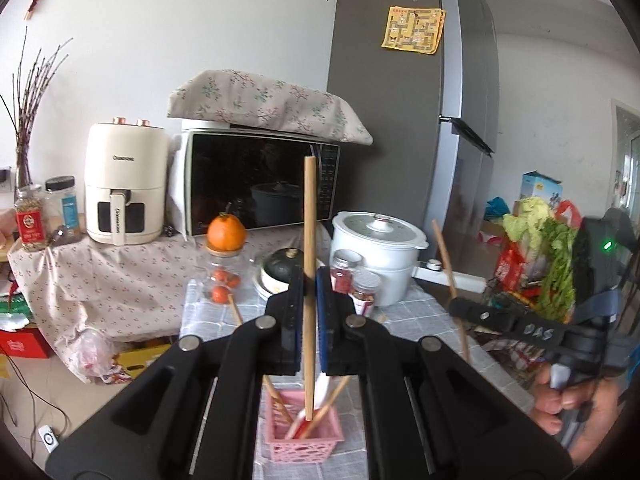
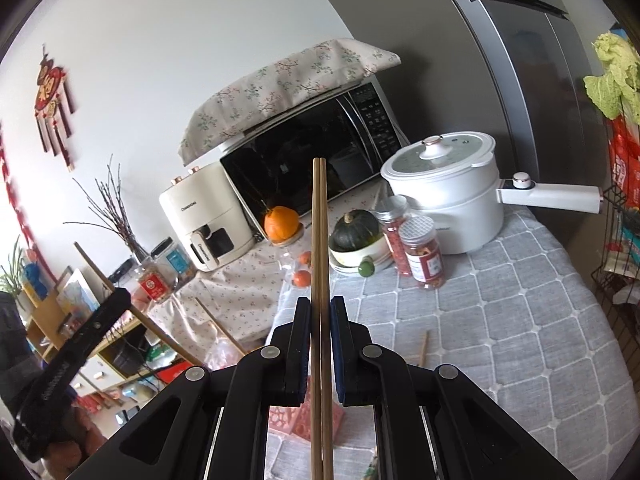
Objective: Organize utensils
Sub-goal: 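Lower both chopstick pairs into the pink basket and open both tools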
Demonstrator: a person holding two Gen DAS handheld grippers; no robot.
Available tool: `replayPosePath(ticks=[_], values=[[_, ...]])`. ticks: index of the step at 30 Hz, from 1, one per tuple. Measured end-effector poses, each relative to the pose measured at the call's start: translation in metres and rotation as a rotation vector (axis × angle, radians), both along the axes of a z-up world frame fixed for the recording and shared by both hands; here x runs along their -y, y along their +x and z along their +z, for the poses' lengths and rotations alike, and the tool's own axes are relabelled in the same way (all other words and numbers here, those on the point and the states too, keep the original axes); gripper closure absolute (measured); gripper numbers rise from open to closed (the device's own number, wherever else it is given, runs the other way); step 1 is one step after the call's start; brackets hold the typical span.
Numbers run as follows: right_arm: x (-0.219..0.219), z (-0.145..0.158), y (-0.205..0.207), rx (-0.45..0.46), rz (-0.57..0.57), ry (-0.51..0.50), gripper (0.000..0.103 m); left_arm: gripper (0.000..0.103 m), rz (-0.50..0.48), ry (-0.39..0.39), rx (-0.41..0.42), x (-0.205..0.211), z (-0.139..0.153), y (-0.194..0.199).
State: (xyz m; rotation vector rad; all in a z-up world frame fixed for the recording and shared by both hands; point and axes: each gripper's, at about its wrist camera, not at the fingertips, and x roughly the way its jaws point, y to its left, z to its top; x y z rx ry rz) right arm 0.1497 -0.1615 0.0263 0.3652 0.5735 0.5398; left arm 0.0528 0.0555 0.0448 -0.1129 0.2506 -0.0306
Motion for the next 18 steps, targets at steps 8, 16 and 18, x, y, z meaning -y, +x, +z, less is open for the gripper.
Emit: replayPosePath(ticks=[8,16,18], values=[[-0.027,-0.002,-0.004,0.04,0.032,0.078,0.093,0.096,-0.002,0.05,-0.11,-0.007,-0.035,0.026],[-0.071,-0.006,-0.008,0.113,0.027,0.031,0.093,0.061,-0.046,-0.083,-0.283,-0.03,-0.054,0.04],[-0.077,-0.008,-0.005,0.114,0.009,0.027,0.093,0.048,-0.015,-0.124,-0.291,-0.04,-0.05,0.035]])
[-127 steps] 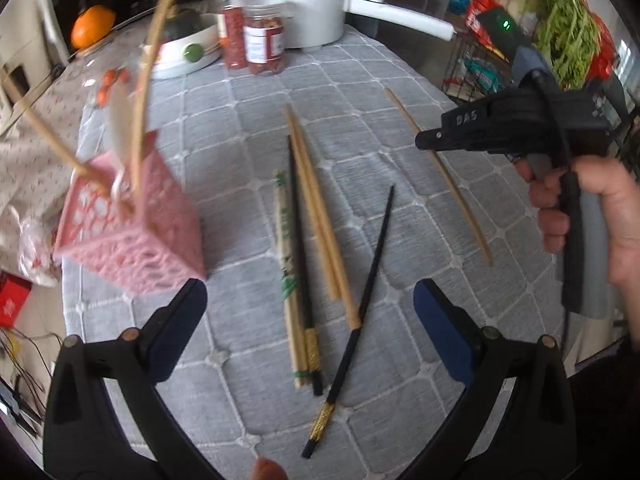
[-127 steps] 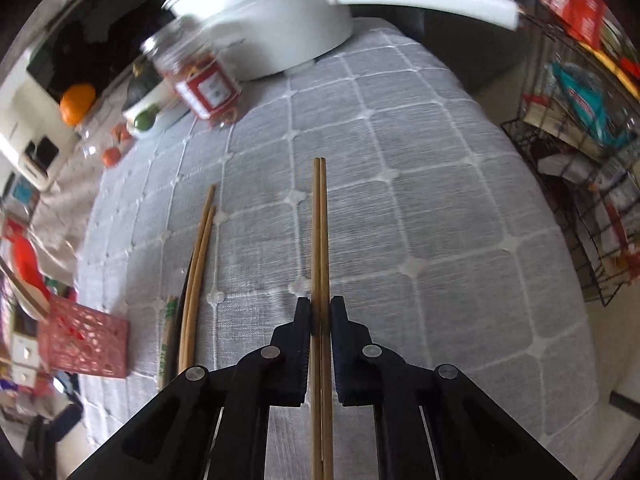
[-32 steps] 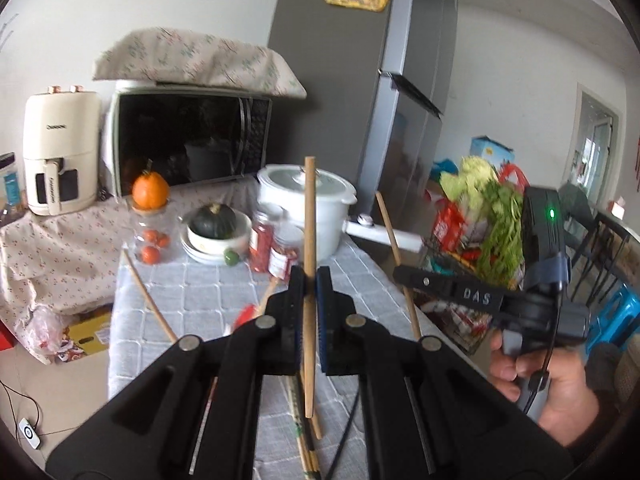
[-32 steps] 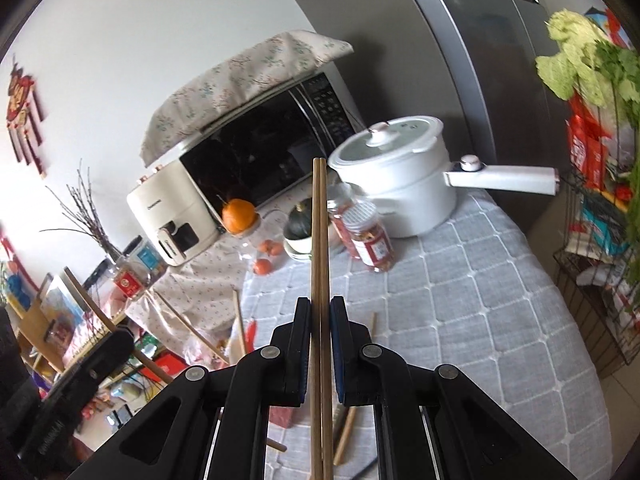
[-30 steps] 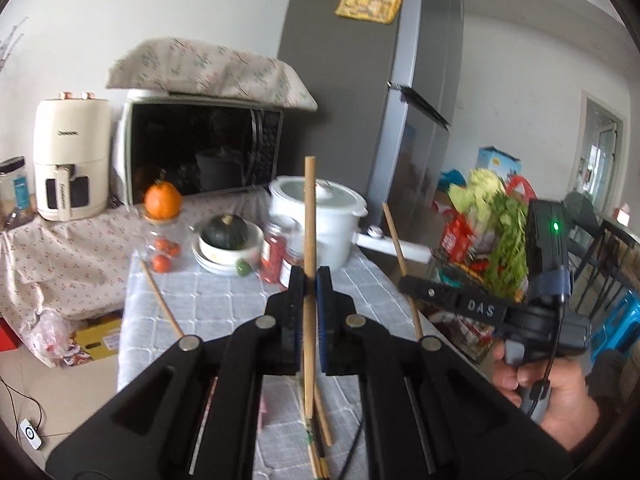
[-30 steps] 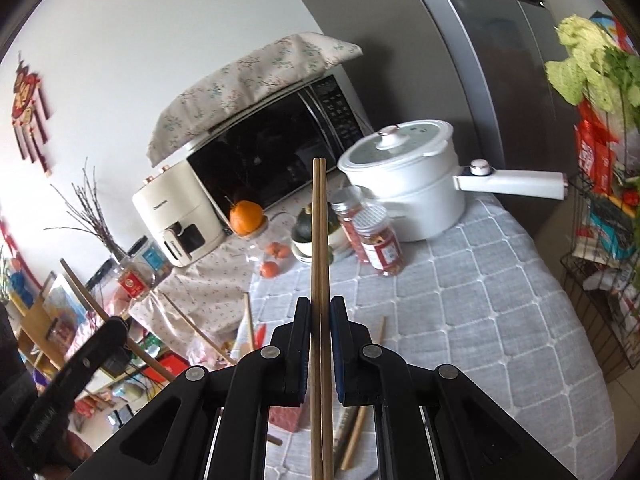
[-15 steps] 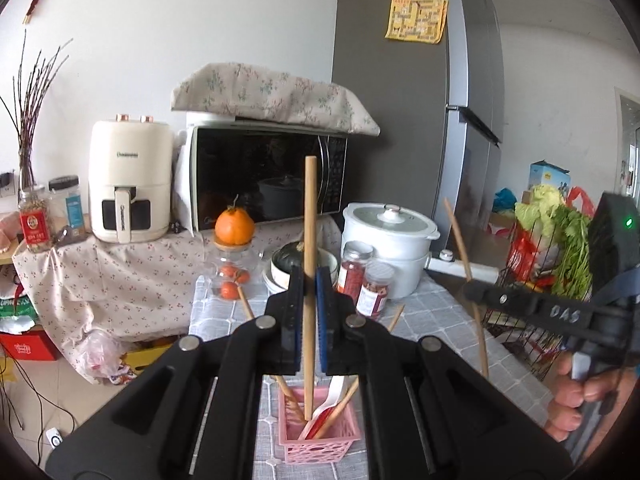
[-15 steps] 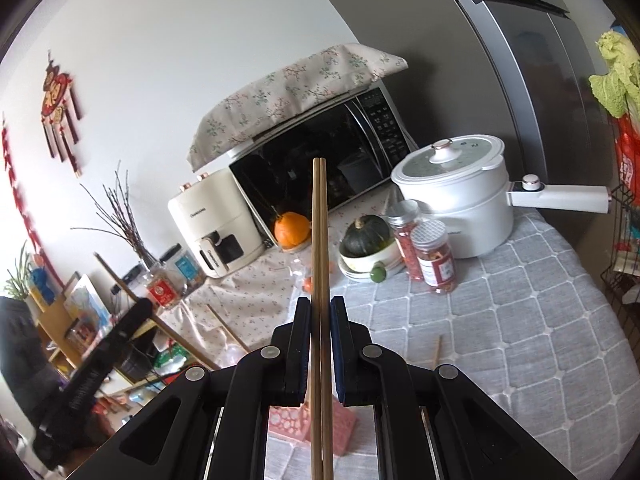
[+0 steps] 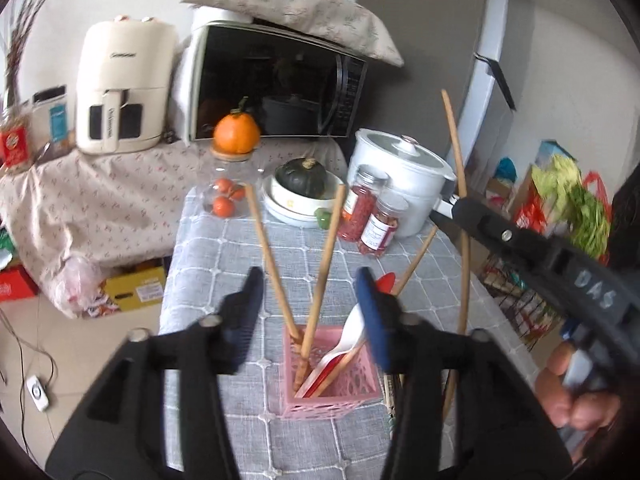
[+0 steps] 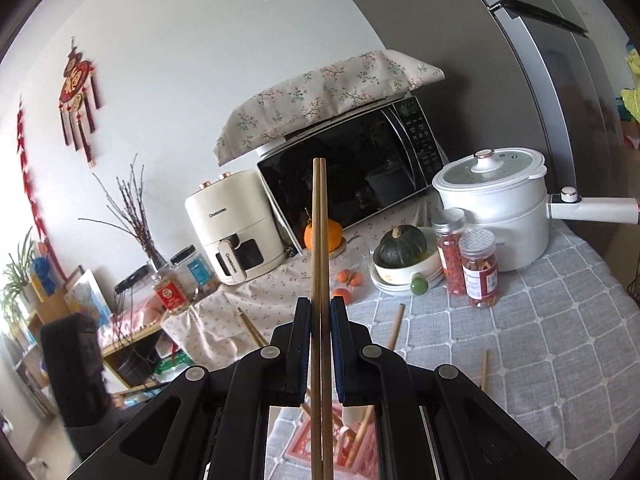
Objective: Organize utensils
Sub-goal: 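Lower both chopstick pairs into the pink basket and open both tools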
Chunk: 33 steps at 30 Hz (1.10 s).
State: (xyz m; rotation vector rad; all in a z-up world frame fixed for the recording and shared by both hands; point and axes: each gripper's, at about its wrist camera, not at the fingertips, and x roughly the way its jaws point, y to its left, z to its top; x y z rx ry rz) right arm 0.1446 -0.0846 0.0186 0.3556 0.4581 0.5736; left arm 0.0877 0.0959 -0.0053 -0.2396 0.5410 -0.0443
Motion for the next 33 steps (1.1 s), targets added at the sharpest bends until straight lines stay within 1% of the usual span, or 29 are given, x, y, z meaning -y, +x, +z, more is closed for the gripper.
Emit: replayPosePath(ticks=[2,5,7,10,12,15,19,22,27,28,30,32,33], values=[[-0.009,-0.002,0.005,-0.001,-0.031,-0.006,0.093,0.046,0.035,-0.019,-0.038,-0.011,0.001,-0.003],[-0.019,-0.004,0.011,0.012,-0.067,-0.028,0.093,0.043,0.098,-0.019,-0.143,-0.024,-0.006,-0.003],[-0.027,-0.007,0.016,0.026,-0.11,-0.035,0.093,0.042,0.104,-0.053,-0.2,-0.03,-0.014,-0.001],[-0.038,-0.012,0.021,0.043,-0.164,-0.031,0.093,0.042,0.105,-0.081,-0.248,-0.036,-0.023,0.001],[-0.046,-0.017,0.019,0.072,-0.199,-0.042,0.093,0.042,0.114,-0.081,-0.26,-0.039,-0.025,0.0],[-0.058,-0.023,0.012,0.133,-0.246,-0.087,0.093,0.042,0.119,-0.087,-0.266,-0.044,-0.026,0.0],[-0.07,-0.032,0.004,0.18,-0.284,-0.129,0.093,0.041,0.127,-0.06,-0.266,-0.047,-0.025,0.0],[-0.074,-0.04,-0.004,0.194,-0.297,-0.155,0.093,0.041,0.123,-0.06,-0.272,-0.047,-0.026,0.004],[-0.072,-0.052,-0.017,0.178,-0.287,-0.183,0.092,0.04,0.112,-0.064,-0.289,-0.045,-0.031,0.005],[-0.07,-0.053,-0.02,0.172,-0.283,-0.185,0.091,0.04,0.109,-0.066,-0.293,-0.045,-0.032,0.005],[-0.064,-0.053,-0.025,0.161,-0.277,-0.187,0.083,0.04,0.105,-0.073,-0.301,-0.044,-0.034,0.005],[-0.053,-0.048,-0.03,0.154,-0.283,-0.183,0.071,0.038,0.096,-0.076,-0.309,-0.043,-0.035,0.005],[-0.047,-0.045,-0.031,0.15,-0.287,-0.18,0.068,0.037,0.092,-0.076,-0.312,-0.041,-0.036,0.004]])
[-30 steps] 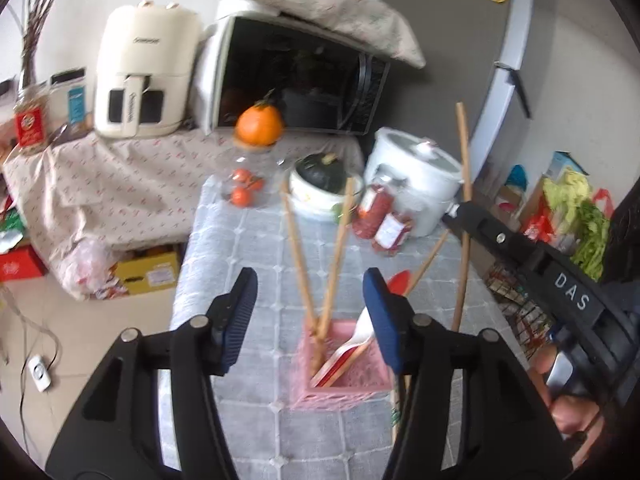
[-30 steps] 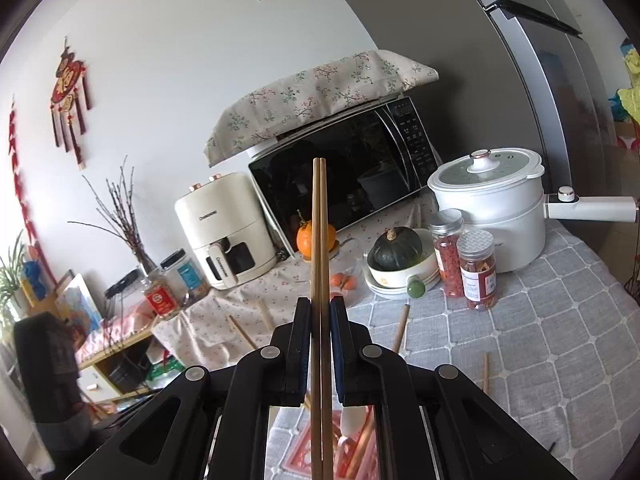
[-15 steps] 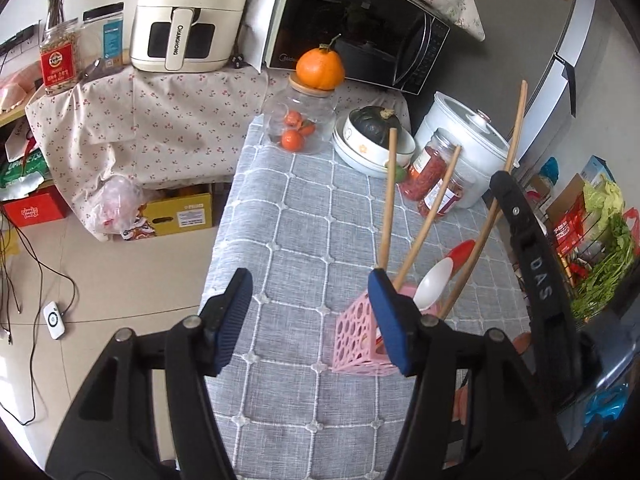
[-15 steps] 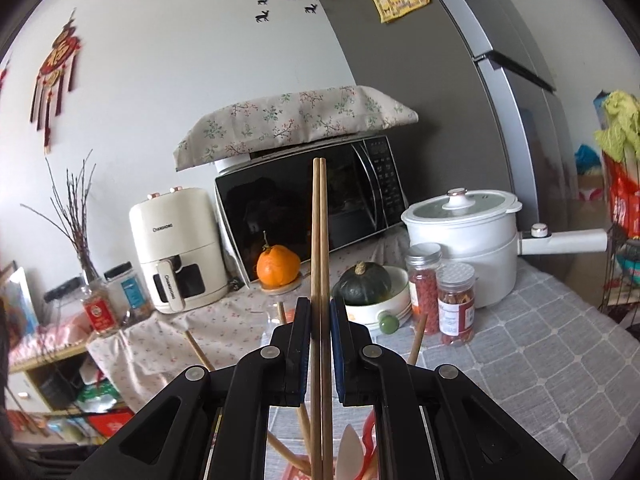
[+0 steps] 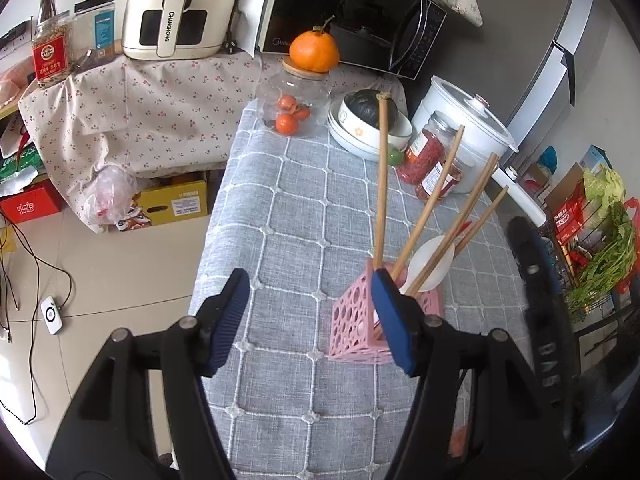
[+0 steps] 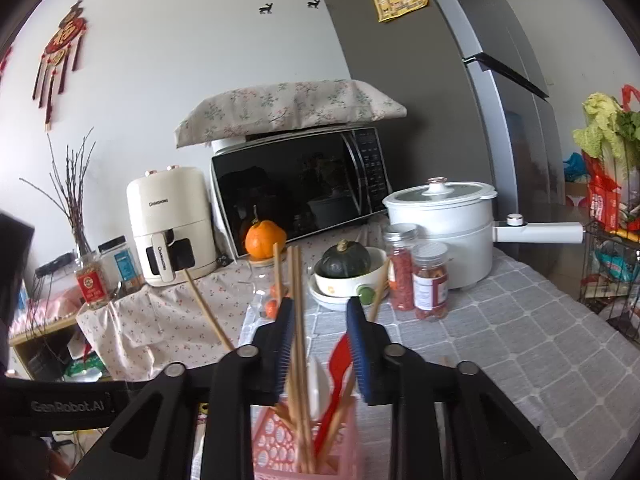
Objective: Organize utensils
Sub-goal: 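Lower both chopstick pairs into the pink basket and open both tools, then grasp a black chopstick with the right tool while the left tool grasps a wooden chopstick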
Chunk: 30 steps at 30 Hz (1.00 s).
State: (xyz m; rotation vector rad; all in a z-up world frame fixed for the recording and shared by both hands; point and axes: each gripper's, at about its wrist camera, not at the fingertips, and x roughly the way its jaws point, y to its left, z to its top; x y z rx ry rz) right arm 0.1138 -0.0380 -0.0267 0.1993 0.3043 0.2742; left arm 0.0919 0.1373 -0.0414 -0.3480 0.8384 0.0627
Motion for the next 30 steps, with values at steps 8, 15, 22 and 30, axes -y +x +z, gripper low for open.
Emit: replayPosePath(ticks=[8,15,22,30], values=[[0.068,0.025,0.007,-0.109,-0.04,-0.034,0.028,0.02,-0.082,0.032,-0.044,0.028,-0.007,-0.005],[0.121,0.019,0.012,-0.29,-0.081,-0.076,0.02,0.018,-0.151,0.08,-0.102,0.059,-0.021,-0.013],[0.155,-0.02,0.025,-0.517,-0.082,-0.054,0.019,0.014,-0.188,0.121,-0.174,0.084,-0.042,-0.009],[0.176,-0.067,0.043,-0.805,-0.085,-0.078,0.019,0.014,-0.256,0.152,-0.222,0.116,-0.057,-0.006]])
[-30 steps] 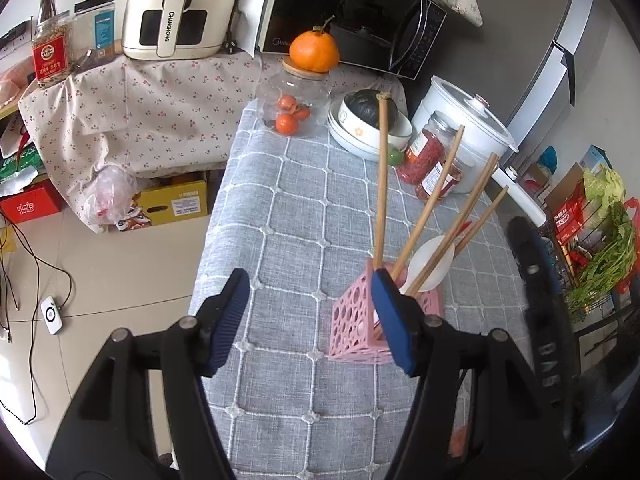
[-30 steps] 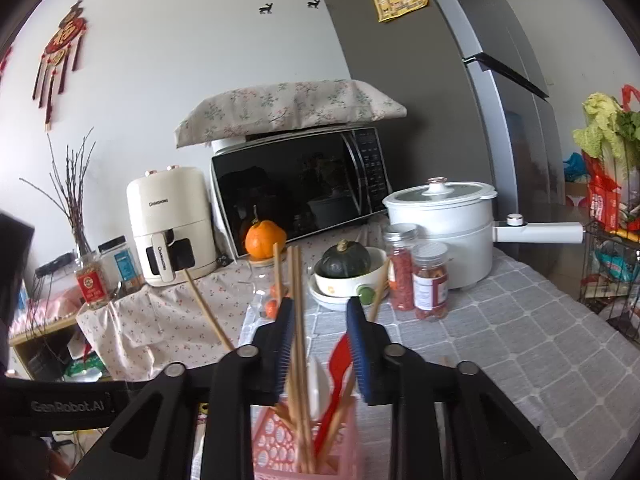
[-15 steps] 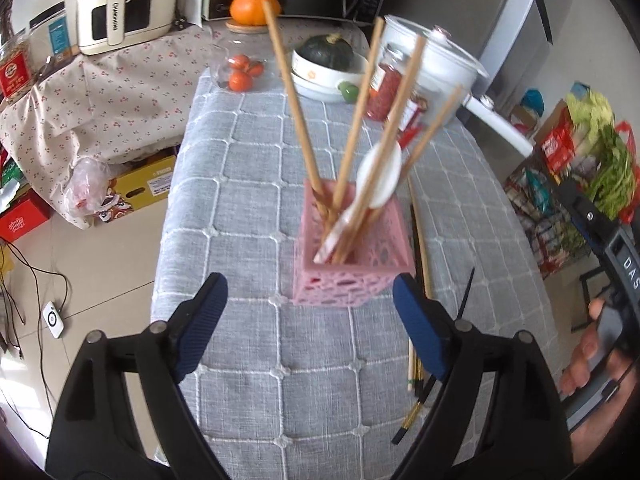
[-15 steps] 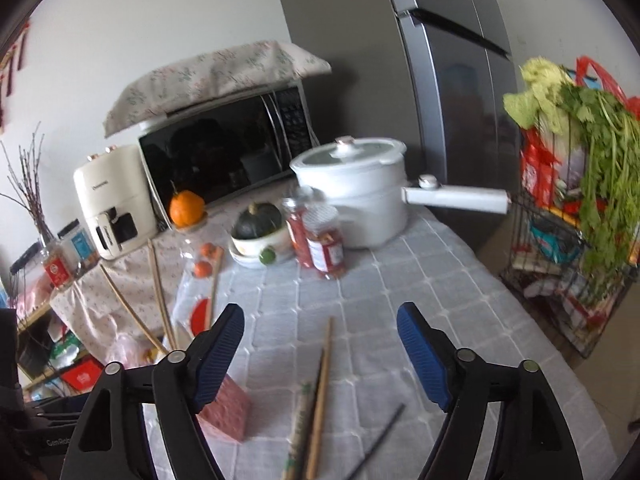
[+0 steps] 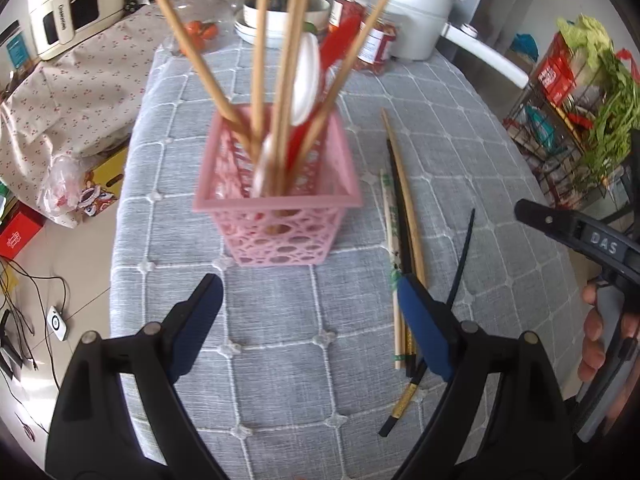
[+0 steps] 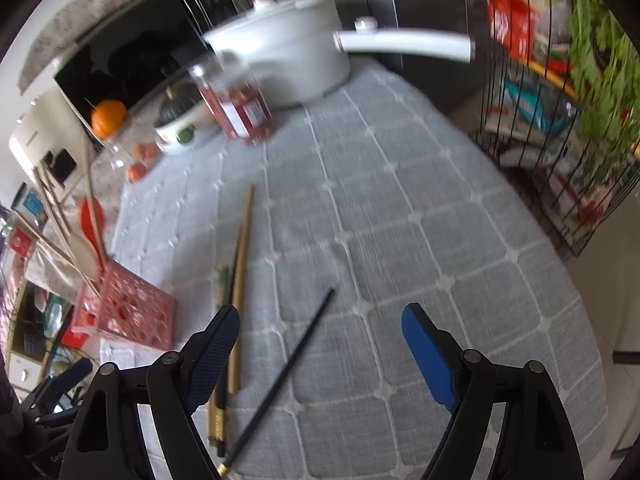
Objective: Organize utensils
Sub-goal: 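Grasp a black chopstick with the right tool while the left tool grasps a wooden chopstick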
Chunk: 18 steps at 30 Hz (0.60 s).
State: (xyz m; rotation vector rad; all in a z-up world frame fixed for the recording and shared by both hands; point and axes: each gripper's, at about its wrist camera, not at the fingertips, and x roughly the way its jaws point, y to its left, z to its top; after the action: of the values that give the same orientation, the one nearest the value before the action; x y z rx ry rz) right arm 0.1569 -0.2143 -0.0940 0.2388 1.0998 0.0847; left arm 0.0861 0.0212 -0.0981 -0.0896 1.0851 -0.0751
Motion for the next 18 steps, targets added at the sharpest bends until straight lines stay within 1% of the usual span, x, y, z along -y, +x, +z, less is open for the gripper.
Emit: replayPosePath(ticks=[4,7,14,18], values=[[0.002,-0.026,0.009,-0.121,0.013,-0.006,0.019,0.014,-0.028,0.006,-0.017,0.009,-0.004,0.003],[0.001,-0.042,0.015,-0.188,0.017,0.003,0.019,0.014,-0.035,0.004,-0.029,0.011,-0.006,0.004],[-0.004,-0.06,0.025,-0.249,0.018,-0.035,0.019,0.014,-0.037,-0.002,-0.048,0.011,-0.011,0.003],[-0.012,-0.063,0.025,-0.25,0.031,-0.084,0.019,0.014,-0.053,-0.011,-0.046,0.011,-0.009,0.002]])
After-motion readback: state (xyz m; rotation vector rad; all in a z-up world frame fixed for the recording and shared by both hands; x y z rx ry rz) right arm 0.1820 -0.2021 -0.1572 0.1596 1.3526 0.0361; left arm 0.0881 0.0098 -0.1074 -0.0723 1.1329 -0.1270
